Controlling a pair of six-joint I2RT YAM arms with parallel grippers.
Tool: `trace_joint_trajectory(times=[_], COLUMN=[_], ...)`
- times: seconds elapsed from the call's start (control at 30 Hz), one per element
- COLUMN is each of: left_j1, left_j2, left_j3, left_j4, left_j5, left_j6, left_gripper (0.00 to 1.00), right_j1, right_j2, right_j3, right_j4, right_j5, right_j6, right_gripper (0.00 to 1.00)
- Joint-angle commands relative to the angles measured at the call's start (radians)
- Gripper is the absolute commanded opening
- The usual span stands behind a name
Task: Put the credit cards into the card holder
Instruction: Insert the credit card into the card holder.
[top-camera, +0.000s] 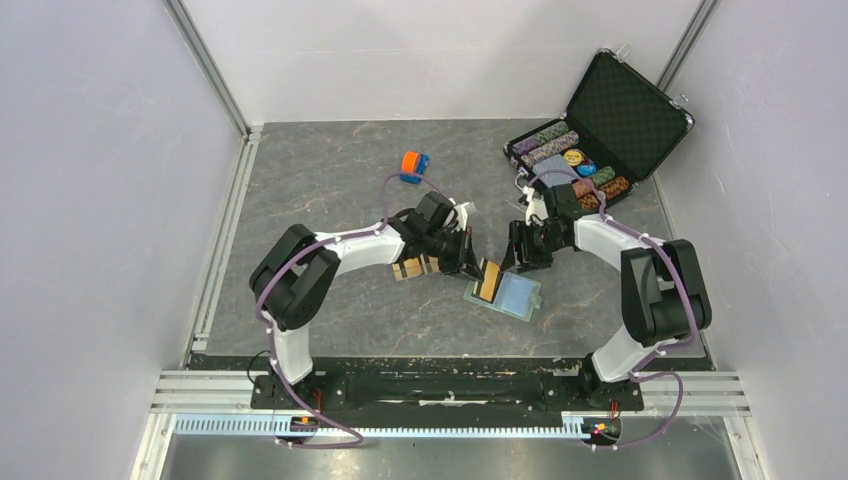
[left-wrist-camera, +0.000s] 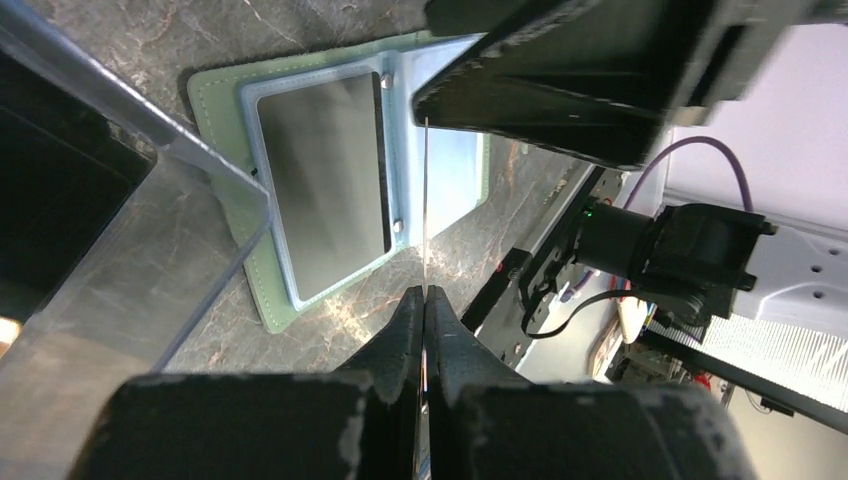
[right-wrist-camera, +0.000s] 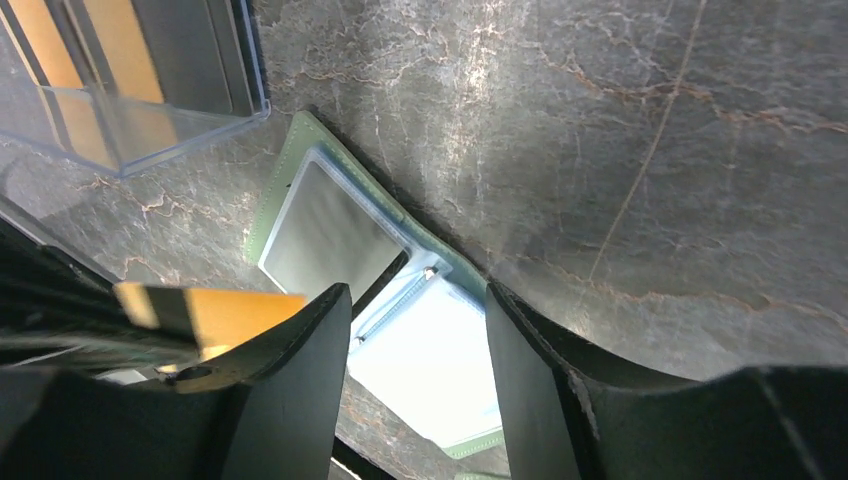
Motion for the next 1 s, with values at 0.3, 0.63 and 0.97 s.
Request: trace_joint_trajectory(times=[0.3,0.63,0.97], left_j1=[-0.026,-0.026,-0.026], left_j2=[0.136,0.192,0.233], left_j3=[0.109,0.179,0.196], left_j4=[0.052,0.027,-0.019], left_j5=[0.037,0.073,0.080], left_j6=[0.035,0.042,0.065], left_gripper=[0.02,0.02,0.02], right_j1=[-0.039,-0.160,-0.167], right_j2=[-0.182,-0.232,-0.198], right_j3=[-0.060,-0.129,-0.213], right_j4=[-0.096,-0.186,-0.144], right_j5=[0.064,0.074,0.060], right_j6=[-0.011,-0.030,-0.026], right_gripper=[0.54,0.52,0.49])
